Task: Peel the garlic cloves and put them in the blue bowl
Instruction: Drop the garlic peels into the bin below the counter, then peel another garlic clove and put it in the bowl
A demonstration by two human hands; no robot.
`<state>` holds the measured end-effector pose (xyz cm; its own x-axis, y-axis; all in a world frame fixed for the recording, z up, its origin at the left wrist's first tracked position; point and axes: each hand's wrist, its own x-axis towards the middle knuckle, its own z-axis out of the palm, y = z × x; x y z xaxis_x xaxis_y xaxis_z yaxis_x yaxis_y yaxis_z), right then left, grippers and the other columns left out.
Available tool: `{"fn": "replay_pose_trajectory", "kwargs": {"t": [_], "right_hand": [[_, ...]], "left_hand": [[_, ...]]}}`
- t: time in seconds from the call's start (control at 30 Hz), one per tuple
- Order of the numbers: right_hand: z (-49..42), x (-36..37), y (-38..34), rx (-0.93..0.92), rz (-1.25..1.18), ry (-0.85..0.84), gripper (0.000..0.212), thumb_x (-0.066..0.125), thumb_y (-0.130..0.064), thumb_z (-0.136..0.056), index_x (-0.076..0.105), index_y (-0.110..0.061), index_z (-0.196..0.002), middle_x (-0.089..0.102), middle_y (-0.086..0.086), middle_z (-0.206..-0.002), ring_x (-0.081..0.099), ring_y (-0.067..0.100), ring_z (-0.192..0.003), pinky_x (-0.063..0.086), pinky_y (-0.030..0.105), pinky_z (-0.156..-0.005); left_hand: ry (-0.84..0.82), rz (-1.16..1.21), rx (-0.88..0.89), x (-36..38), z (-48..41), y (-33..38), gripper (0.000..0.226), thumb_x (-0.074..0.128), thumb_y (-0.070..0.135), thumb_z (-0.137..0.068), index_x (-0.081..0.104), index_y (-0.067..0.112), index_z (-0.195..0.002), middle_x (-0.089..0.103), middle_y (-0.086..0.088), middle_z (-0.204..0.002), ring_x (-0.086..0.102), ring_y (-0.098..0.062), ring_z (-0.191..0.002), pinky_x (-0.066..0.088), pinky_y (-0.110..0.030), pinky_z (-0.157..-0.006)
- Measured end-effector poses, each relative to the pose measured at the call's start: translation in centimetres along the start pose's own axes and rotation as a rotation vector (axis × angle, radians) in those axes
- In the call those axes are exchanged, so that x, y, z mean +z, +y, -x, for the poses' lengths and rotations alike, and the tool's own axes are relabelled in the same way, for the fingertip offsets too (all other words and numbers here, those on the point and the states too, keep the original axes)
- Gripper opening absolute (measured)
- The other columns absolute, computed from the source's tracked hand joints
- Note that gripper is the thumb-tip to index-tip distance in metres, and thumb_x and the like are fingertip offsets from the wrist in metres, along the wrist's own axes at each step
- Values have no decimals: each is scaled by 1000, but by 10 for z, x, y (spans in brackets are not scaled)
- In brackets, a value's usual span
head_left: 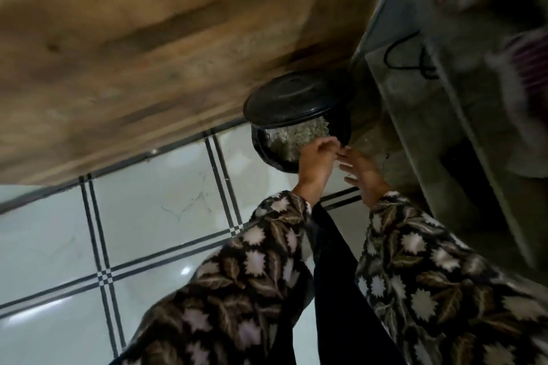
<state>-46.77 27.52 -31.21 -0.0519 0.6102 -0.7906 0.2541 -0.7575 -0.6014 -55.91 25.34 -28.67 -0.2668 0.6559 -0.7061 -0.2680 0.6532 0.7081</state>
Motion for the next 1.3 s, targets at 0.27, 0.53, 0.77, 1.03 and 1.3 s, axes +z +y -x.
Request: {"fn": "replay_pose_trajectory", "kwargs": {"t": [0.27, 0.53, 0.77, 1.03, 1.3], "right_hand": [[229, -102, -33, -398, -253, 92, 16, 53, -30, -89, 68, -28, -94, 68, 5, -105, 62, 22, -102, 46, 39, -92], [376, -265, 28, -622, -270, 637, 15, 52, -11, -92, 64, -20, -95, 67, 1, -99, 61, 11, -95, 47, 31, -89], [446, -404, 149, -432, 137, 1085, 24, 56, -12, -87, 64, -10, -110, 62, 9, -112, 54, 25, -107, 39, 37, -96], [487, -480, 235, -335, 2, 1146, 26, 57, -13, -88, 63, -10, -113, 61, 8, -115, 55, 24, -108, 41, 33, -92], [482, -498, 256, -334, -47, 1157, 19, 57, -15, -88, 66, -11, -105, 65, 7, -107, 58, 23, -99, 45, 43, -91]], "left_hand": [[-35, -216, 258, 34, 172, 52, 16, 57, 7, -88, 66, 19, -93, 69, -11, -101, 64, -26, -98, 50, -40, -93], [-479, -374, 648, 191, 333, 54, 20, 61, 5, -87, 66, 24, -87, 68, 9, -85, 62, 0, -76, 48, -16, -71], [-616, -718, 686, 337, 405, -40, 16, 65, 8, -85, 71, 12, -99, 70, -4, -96, 65, -16, -89, 53, -38, -86], [-213, -1070, 1070, 393, 399, -51, 35, 55, 9, -91, 57, 11, -126, 49, -14, -126, 44, -29, -114, 39, -38, -93], [-268, -888, 1099, 422, 419, -25, 20, 63, 8, -87, 68, 5, -105, 69, -7, -101, 63, -19, -85, 49, -20, -71]]}}
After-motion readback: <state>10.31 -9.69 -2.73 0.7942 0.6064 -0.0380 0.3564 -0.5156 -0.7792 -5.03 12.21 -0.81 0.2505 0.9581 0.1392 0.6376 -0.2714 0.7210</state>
